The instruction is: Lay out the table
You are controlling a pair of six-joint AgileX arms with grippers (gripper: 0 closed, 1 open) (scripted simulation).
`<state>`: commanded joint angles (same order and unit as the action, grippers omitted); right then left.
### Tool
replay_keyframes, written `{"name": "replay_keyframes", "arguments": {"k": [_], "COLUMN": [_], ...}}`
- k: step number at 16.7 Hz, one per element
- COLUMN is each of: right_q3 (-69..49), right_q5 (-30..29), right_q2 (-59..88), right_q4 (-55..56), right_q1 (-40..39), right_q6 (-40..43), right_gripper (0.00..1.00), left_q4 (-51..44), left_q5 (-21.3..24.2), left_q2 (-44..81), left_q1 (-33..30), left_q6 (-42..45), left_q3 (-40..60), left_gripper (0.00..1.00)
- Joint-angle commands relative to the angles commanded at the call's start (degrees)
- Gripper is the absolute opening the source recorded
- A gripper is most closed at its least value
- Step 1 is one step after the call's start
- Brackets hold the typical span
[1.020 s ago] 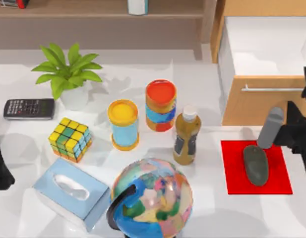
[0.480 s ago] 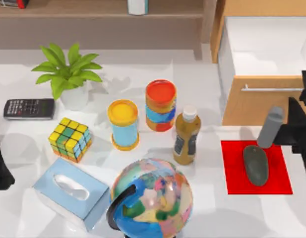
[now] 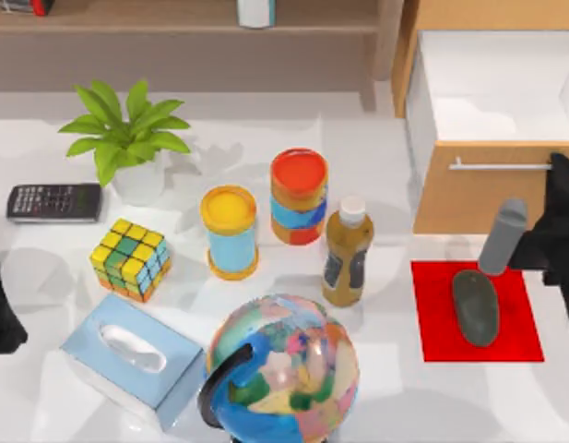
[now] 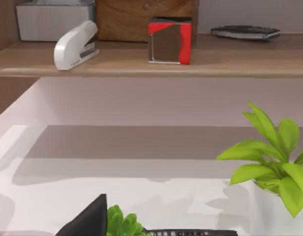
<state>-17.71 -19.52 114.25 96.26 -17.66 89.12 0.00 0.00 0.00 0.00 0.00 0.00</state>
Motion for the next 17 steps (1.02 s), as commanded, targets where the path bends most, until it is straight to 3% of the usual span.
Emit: {"name": "replay_keyframes", "arguments": {"k": [10, 17], "right_q3": [-0.09, -9.4], "right_q5": [-0.02, 2.38], "right_q2": [0.13, 3.09], "right_q4": [-0.21, -6.66], "right_q1": [-0.02, 2.82], "right_q6": [-0.18, -0.11], "right_gripper": [0.0, 0.0], "left_q4": [0.0, 0.0], "left_q5": [0.0, 0.0], "left_q2": [0.0, 0.0], "left_q1": [0.0, 0.0], "left_q6": [0.0, 0.0], "left_q3": [0.0, 0.0], "left_gripper": [1.0, 1.0]}}
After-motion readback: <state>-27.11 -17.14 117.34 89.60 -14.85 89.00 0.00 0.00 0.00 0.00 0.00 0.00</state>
